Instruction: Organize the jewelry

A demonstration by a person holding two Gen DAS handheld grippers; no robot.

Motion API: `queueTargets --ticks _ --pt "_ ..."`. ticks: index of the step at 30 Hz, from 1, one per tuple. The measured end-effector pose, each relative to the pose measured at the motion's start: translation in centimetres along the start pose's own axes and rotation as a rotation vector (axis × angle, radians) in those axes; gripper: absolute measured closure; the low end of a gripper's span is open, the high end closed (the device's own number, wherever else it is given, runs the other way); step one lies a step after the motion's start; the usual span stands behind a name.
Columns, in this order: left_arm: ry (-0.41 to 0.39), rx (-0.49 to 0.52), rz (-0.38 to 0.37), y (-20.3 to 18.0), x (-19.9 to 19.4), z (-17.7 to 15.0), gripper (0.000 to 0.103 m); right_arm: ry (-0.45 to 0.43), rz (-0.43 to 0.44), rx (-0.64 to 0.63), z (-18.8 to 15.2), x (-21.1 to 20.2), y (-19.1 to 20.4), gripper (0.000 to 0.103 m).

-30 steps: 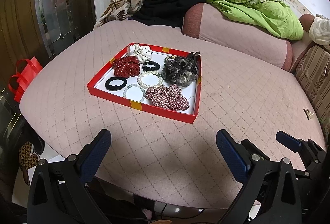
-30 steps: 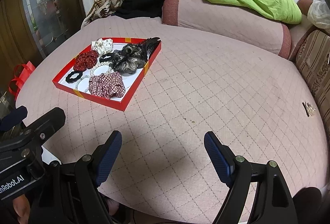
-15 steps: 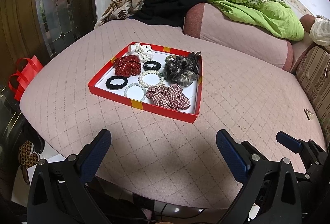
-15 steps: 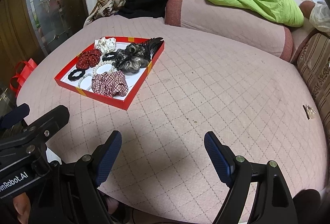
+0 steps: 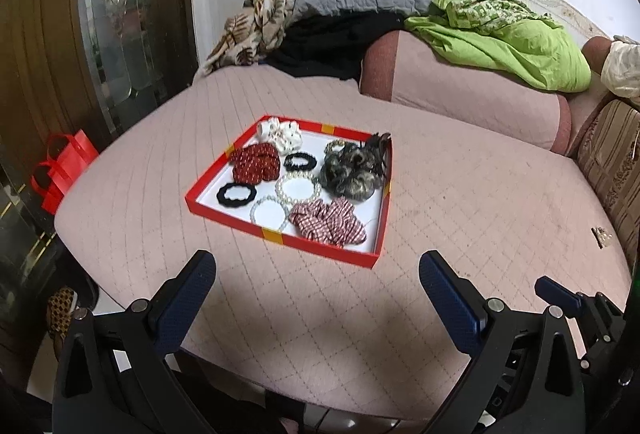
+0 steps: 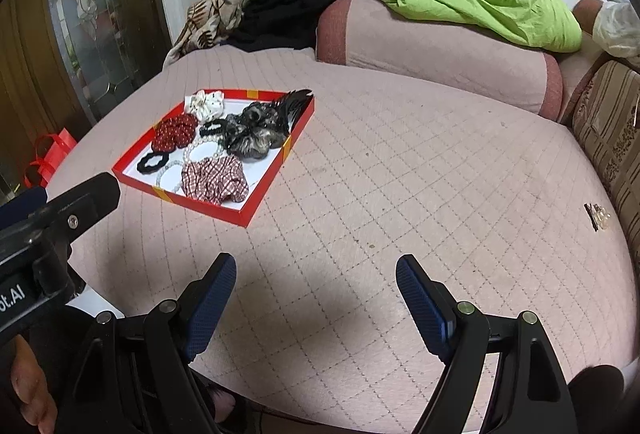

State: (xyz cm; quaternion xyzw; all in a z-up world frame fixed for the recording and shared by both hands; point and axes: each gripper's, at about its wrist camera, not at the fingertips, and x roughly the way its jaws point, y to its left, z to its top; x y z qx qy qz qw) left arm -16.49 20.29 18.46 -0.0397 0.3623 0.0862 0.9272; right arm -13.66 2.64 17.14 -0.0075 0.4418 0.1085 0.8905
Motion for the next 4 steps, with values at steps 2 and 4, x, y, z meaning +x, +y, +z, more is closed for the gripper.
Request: queueTargets --ticks 2,4 --pt "-0.001 0.007 -0.003 -0.6 -0.2 0.3 0.002 -0.006 0.004 0.013 0.2 -0.3 -0.7 0.017" --pt "-0.004 0.020 0.002 -1.8 -0.2 0.7 0.002 -0.010 0.005 0.028 0.4 -0.5 -1.5 0.017"
